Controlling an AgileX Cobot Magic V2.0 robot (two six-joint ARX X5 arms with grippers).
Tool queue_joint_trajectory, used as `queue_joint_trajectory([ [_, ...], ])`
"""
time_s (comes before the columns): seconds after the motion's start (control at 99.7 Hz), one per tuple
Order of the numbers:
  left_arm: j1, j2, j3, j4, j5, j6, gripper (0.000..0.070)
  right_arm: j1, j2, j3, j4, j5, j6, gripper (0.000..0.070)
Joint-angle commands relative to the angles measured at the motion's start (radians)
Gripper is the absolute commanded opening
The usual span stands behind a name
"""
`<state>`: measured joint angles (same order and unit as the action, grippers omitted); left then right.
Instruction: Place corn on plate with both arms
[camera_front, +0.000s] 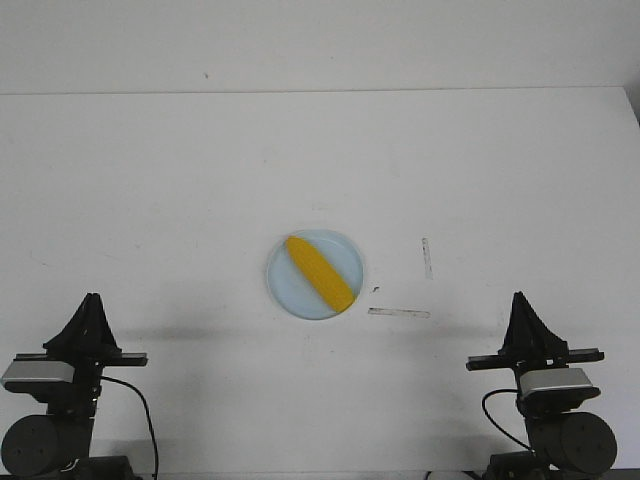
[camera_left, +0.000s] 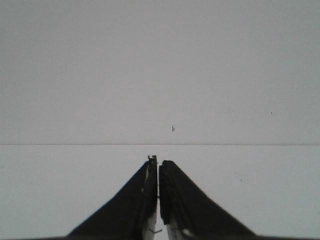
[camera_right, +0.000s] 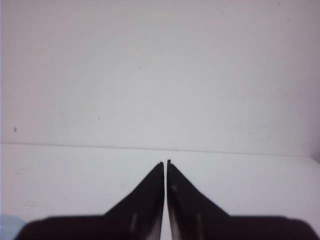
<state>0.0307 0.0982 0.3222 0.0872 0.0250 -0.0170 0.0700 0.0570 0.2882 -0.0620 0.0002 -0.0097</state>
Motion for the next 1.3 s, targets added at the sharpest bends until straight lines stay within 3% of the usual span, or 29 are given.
queue_joint_trajectory([
  [0.0, 0.002, -0.002, 0.006, 0.011, -0.003, 0.006, 0.0004, 0.000, -0.005, 0.005, 0.013, 0.000, 0.012, 0.0012],
  [0.271, 0.002, -0.003, -0.025, 0.006, -0.003, 0.009, 0.0004, 0.000, -0.005, 0.005, 0.013, 0.000, 0.012, 0.0012],
  [0.712, 0.002, -0.095, -0.310, 0.083, -0.003, 0.005, 0.0004, 0.000, -0.005, 0.005, 0.013, 0.000, 0.012, 0.0012],
  [1.294, 0.001, -0.095, -0.309, 0.066, -0.003, 0.005, 0.0004, 0.000, -0.005, 0.005, 0.013, 0.000, 0.012, 0.0012],
])
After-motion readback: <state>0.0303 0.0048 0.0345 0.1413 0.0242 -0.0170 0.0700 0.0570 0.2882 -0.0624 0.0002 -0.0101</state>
